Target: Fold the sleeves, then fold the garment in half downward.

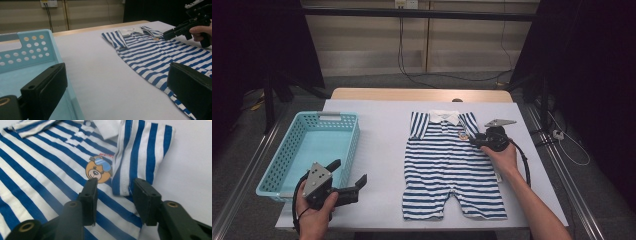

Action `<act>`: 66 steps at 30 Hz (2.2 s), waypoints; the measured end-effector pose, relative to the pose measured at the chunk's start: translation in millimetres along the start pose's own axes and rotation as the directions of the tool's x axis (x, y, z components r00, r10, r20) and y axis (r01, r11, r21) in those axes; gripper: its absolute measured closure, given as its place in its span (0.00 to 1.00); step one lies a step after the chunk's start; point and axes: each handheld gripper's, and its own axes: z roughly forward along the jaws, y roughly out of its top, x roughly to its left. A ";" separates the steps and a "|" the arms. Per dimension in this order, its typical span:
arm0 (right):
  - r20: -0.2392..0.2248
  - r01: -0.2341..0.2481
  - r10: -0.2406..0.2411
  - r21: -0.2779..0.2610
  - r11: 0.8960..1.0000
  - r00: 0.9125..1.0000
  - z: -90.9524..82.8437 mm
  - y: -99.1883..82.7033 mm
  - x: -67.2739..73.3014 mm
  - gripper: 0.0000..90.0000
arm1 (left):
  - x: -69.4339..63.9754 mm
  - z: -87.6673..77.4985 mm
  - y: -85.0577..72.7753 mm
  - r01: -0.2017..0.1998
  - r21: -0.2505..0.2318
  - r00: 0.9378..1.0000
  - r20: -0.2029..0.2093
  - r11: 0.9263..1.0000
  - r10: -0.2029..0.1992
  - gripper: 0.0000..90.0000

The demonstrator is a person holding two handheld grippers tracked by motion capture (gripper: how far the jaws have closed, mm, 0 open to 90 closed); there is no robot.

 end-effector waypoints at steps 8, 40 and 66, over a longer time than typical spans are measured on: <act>0.006 -0.019 0.020 -0.086 0.996 1.000 -20.6 -0.4 6.1 0.38 | -2.3 6.4 3.2 -0.010 -0.012 1.000 0.014 1.000 0.010 0.04; 0.043 0.003 0.010 -0.292 0.957 0.999 -110.8 -53.0 38.1 0.12 | -58.9 70.6 20.6 -0.104 0.048 0.986 0.134 0.993 0.097 0.04; -0.007 0.027 -0.027 0.024 0.999 1.000 -91.1 -62.6 38.9 0.28 | -55.1 145.3 -4.0 -0.149 0.334 0.970 0.234 0.931 0.071 0.08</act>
